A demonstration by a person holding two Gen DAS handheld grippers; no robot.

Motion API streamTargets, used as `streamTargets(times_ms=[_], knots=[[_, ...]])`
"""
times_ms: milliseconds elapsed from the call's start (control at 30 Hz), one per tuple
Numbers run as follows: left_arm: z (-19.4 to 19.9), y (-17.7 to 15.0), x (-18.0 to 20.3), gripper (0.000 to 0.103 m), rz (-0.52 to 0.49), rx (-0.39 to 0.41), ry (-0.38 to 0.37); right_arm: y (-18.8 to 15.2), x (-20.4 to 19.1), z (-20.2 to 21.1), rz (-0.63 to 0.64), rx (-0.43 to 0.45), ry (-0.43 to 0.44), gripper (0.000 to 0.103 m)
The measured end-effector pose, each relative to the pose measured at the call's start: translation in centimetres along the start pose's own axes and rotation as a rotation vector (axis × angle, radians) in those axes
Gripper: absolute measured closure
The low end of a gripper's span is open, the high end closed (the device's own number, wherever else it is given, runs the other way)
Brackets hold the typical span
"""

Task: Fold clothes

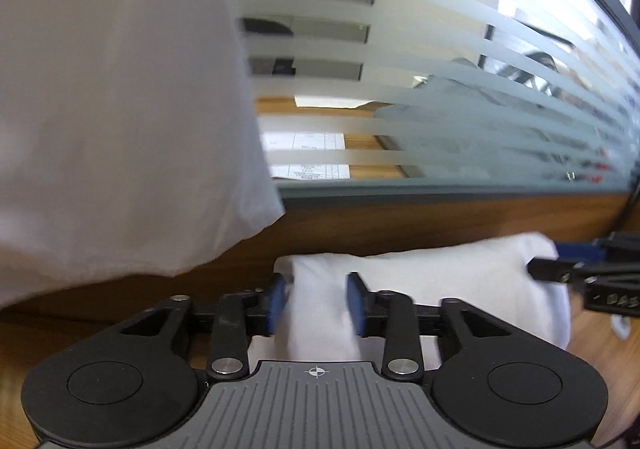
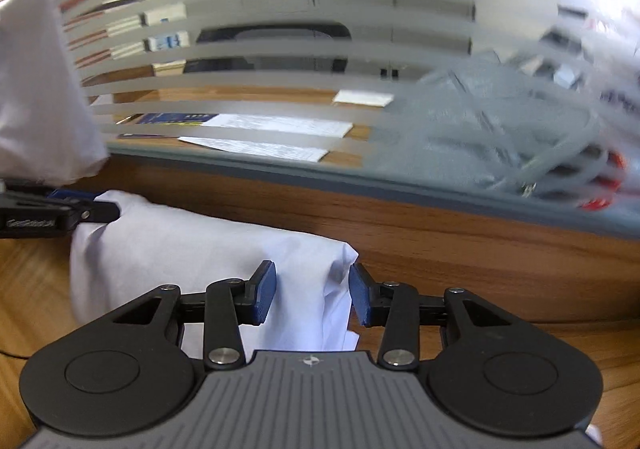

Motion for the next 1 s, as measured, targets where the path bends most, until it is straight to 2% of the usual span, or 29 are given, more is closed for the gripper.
streamTargets(times_ms=[67,133,200,300,467,600,733,1000], knots=[[-0.3,-0.9,-0.8,0.038,0.057,-0.024,-0.029,-0.3,0.9,-1.2,-0.061,-0.015,0.011,0.055],[-0.6,-2.0,-1.6,0.034,0.121,-0.059,-0.067,-0.6,1.5,-2.1,-0.109,-0.031,0.027,0.055],[-0.9,-3.0,-1.8,0.034,0.161,-0.1,-0.101,-1.0,1.7,-2.6,-0.146,-0.05,0.044,0.055],[-0.6,-4.4,-1.4,0.035,0.168,-0.144,-0.115,-1.6,2.0,-3.0,-0.212,-0.086,0.068,0.055],[0.8,-6.8,-0.2,0.046,0.16,-0.215,-0.151,-3.7,0.9,-2.0,-0.238,-0.143,0.084,0.055],[2.1,-9.3,0.2,0.049,0.148,-0.271,-0.154,-7.8,-0.6,-0.4,-0.237,-0.214,0.099,0.056],[3.9,-11.3,0.7,0.049,0.124,-0.319,-0.179,-10.8,-1.7,1.9,-0.231,-0.235,0.1,0.058],[10.3,-15.3,1.5,0.05,0.128,-0.395,-0.231,-16.0,-4.7,8.0,-0.27,-0.323,0.136,0.06]])
Point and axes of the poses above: each gripper's, at about its wrist camera, not at the fingertips, and z roughly against the way its jaws point, x to its right, y to its top, the point moved 7 cm from there along -z, roughly the way its jaws point, and after that the axes turned 3 degrees about -z, right-handed, at the moved point
